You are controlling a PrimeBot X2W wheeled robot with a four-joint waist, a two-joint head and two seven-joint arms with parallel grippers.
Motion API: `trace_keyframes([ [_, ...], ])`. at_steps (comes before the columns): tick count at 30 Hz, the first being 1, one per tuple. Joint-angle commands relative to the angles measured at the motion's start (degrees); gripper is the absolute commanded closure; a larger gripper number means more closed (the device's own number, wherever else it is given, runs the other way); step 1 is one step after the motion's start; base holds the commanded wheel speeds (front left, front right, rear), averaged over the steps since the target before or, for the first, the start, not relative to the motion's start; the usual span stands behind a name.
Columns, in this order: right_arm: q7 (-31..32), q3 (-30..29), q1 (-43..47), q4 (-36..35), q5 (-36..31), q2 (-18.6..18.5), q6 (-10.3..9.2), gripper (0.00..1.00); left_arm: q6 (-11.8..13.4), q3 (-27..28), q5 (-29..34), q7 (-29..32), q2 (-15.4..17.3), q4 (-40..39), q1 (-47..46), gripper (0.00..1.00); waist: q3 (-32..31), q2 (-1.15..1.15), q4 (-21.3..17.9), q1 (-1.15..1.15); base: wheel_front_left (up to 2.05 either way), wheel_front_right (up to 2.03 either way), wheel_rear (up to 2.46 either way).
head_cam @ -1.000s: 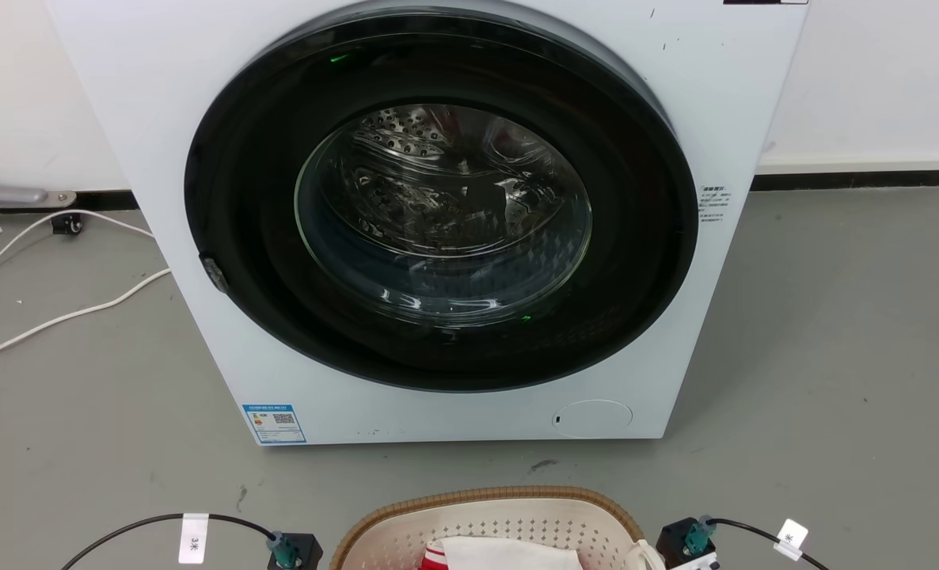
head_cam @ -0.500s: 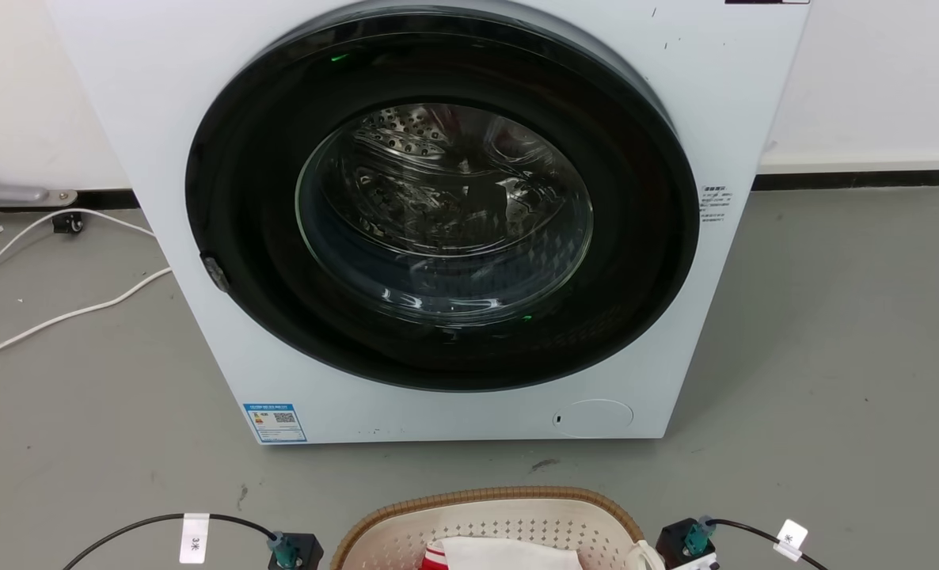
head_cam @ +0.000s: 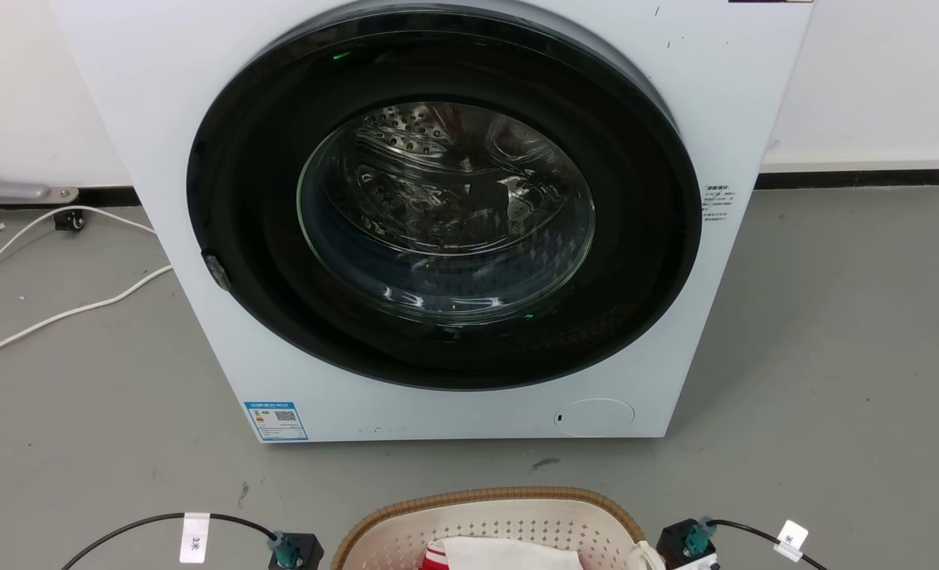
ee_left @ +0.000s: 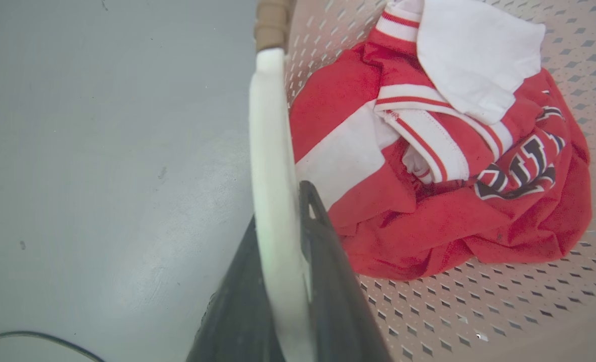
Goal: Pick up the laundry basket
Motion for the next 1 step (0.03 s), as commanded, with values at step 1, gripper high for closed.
trace_keyframes([
  [1,0.0,0.1,0.6,-0.2,-0.2,0.3,0.21,1.0,-0.3,-0.4,-0.3,-0.3,0.0,-0.1,-0.9,1.0,0.0,0.0,0.0,0.0,0.0,0.0,0.0],
])
